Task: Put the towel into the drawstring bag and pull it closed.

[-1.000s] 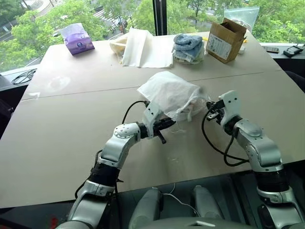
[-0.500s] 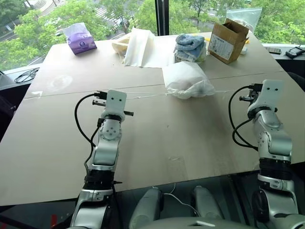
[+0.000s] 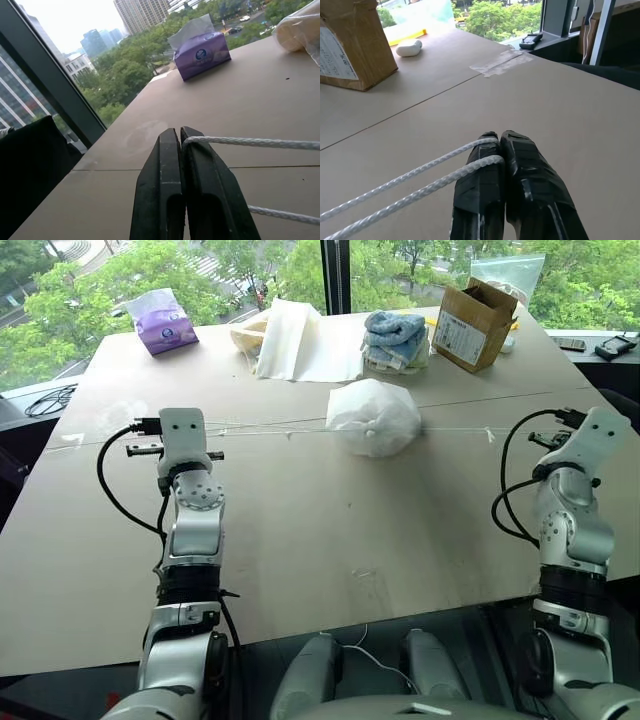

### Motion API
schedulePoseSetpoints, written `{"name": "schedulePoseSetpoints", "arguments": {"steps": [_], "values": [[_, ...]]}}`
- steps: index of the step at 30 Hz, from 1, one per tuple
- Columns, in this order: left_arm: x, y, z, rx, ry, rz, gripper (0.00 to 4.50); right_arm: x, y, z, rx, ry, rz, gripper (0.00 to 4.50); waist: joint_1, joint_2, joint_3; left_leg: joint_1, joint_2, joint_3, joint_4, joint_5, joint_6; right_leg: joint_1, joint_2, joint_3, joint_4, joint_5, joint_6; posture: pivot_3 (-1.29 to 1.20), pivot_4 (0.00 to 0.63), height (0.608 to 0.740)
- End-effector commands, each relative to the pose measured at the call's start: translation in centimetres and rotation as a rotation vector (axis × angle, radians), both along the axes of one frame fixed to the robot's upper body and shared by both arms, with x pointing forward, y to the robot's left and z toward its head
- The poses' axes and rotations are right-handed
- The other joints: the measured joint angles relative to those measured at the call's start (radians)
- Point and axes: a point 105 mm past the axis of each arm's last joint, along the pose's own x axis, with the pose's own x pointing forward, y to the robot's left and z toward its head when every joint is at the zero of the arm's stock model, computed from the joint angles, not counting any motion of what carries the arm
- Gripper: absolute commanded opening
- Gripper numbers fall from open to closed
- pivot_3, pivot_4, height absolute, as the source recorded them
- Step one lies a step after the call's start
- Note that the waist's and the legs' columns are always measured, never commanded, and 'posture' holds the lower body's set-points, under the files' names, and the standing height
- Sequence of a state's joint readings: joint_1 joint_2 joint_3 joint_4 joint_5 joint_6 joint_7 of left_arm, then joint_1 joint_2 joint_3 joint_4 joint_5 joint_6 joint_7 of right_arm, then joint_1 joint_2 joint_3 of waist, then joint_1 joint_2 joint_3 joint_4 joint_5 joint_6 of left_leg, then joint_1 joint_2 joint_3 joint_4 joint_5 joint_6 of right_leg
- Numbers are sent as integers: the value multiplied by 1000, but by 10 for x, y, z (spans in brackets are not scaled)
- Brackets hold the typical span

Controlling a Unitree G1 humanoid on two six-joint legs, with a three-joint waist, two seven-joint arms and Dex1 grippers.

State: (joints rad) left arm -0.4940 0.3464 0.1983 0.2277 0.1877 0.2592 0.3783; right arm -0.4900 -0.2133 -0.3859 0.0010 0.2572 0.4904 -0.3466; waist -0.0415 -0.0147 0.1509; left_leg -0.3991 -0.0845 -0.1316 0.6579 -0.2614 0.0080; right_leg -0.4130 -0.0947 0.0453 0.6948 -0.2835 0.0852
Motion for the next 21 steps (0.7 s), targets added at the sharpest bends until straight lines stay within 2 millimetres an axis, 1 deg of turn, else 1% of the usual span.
{"name": "schedulePoseSetpoints", "arguments": {"steps": [1, 2, 4, 6, 7, 8, 9, 10, 11, 12, 14, 15, 16, 18, 21], "values": [[-11, 30, 8, -48, -44, 51, 98, -10, -27, 17, 6, -52, 7, 0, -1, 0, 0, 0, 0, 0, 0, 0, 0, 0, 0, 0, 0, 0, 0, 0, 150, 740], [-3, 18, 5, -66, -34, -36, 98, -2, -8, 15, 8, -44, 131, 0, -1, 0, 0, 0, 0, 0, 0, 0, 0, 0, 0, 0, 0, 0, 0, 0, 150, 740], [7, -7, 1, -85, -18, -199, 98, 6, 31, 13, -34, -18, 364, 0, -2, 0, 0, 0, 0, 1, 0, 0, 0, 0, 0, 0, 0, 0, 0, 0, 150, 740], [15, -36, -3, -115, 6, -391, 98, 3, 72, 8, -66, 19, 613, 0, -3, 0, 0, 0, 0, 0, 0, 0, 0, 0, 0, 0, 0, 0, 0, 0, 150, 740], [16, -52, -5, -139, 15, -497, 0, -3, 89, 4, -63, 39, 725, 655, -3, 0, 0, 0, 0, 0, 0, 0, 0, 0, 1, 0, 0, 0, 0, 0, 150, 740], [16, -66, -8, -141, 36, -588, 0, -10, 103, 0, -65, 60, 821, 892, -4, 0, 0, 0, 1, 0, 0, 0, 0, 0, 1, 0, 0, 0, 0, 0, 150, 740], [15, -75, -10, -148, 55, -659, 549, -16, 112, -3, -68, 75, 890, 1416, -4, 0, 0, 0, 1, 0, 0, 0, 0, 0, 1, 0, 0, 0, 0, 0, 150, 740], [12, -92, -15, -214, 86, -782, 750, -27, 123, -8, -73, 108, 991, 1700, -3, 0, 0, 0, 1, 0, 0, 0, 0, 0, 1, 0, -1, 0, 0, 0, 150, 740], [6, -108, -20, -243, 130, -906, 1344, -39, 130, -14, -87, 142, 1085, 2331, 1, 0, 0, 0, 1, 0, 0, 0, 0, 0, 0, 0, -1, 0, 0, 0, 150, 740], [-3, -121, -26, -265, 190, -1026, 1692, -49, 131, -17, -92, 165, 1142, 2694, 1, 0, 0, -1, 0, -1, 0, 0, 1, 1, 0, -1, -2, 0, 0, 0, 150, 740], [-25, -136, -35, -256, 299, -1214, 2450, -63, 127, -21, -99, 196, 1216, 3499, 0, 0, 0, -2, 0, -1, 0, -1, 1, 1, 0, -2, -3, 0, 0, 0, 150, 740], [-35, -139, -37, -243, 338, -1275, 2450, -70, 125, -21, -107, 205, 1250, 3499, 0, 0, 0, -2, 0, -1, 0, -1, 1, 1, -1, -1, -3, 0, 0, 0, 150, 740], [-43, -136, -40, -237, 379, -1310, 2450, -76, 123, -20, -121, 199, 1288, 3499, -2, 0, 0, -2, 0, -1, 0, -1, 1, 1, 0, -2, -3, 0, 0, 0, 150, 740], [-55, -128, -47, -222, 456, -1345, 2450, -85, 116, -20, -171, 192, 1326, 3499, -2, 0, 0, 0, 1, -1, -2, -1, 1, 1, 1, -1, -4, 0, 0, 0, 150, 740], [-70, -117, -55, -208, 539, -1378, 2450, -93, 103, -31, -241, 221, 1355, 3499, 1, 1, 0, 4, 2, -1, -3, -3, 5, 5, 1, -2, -4, 0, 0, 0, 150, 740]]}}
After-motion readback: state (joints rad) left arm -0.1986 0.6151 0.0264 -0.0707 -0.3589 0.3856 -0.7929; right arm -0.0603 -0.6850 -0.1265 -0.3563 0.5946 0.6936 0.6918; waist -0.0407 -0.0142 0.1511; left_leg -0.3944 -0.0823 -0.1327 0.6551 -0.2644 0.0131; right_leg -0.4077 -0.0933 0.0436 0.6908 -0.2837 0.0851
